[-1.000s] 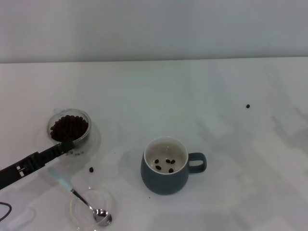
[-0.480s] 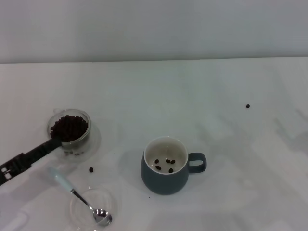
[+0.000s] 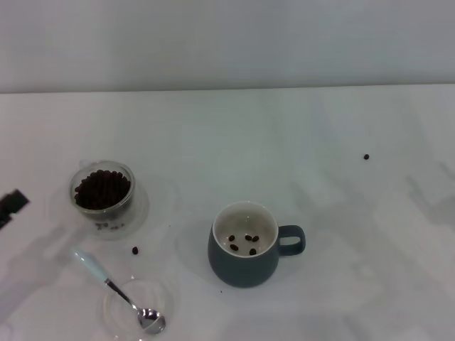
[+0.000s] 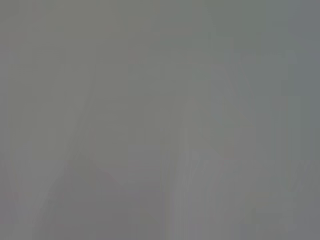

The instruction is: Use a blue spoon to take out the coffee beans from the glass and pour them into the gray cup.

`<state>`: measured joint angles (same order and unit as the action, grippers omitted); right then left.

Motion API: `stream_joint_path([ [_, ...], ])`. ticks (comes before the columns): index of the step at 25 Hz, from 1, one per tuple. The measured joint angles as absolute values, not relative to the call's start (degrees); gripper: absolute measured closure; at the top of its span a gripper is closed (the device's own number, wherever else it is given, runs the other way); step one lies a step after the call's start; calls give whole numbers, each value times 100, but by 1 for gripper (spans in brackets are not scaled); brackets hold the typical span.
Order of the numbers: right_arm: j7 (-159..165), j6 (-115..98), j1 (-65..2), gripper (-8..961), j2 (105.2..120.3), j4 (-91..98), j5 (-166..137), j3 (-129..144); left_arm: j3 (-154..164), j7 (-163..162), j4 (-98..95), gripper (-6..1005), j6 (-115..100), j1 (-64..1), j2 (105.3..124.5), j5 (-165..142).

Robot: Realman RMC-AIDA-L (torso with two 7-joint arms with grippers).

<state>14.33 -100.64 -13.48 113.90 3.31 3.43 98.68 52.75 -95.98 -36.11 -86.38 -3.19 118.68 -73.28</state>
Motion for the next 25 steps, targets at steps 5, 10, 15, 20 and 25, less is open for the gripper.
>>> stream_joint_path([
  [5, 1427, -10064, -1344, 227, 11390, 342, 343, 9861, 5077, -8896, -3574, 424, -8890, -175, 11847, -7087],
  [10, 1428, -10064, -1344, 227, 11391, 326, 343, 9861, 4860, -8180, -3383, 424, -9011, -149, 11856, -7047],
  [15, 1428, -10039, -1344, 227, 11391, 334, 347, 9847, 4287, -7542, -3003, 424, -9051, -141, 11864, -7036],
  [20, 1430, -10027, -1345, 227, 11406, 355, 351, 9844, 3893, -6841, -2650, 424, -9043, -140, 11879, -7016],
  [25, 1430, -10035, -1359, 227, 11426, 367, 352, 9843, 3497, -6404, -2387, 424, -9007, -129, 11883, -7013],
])
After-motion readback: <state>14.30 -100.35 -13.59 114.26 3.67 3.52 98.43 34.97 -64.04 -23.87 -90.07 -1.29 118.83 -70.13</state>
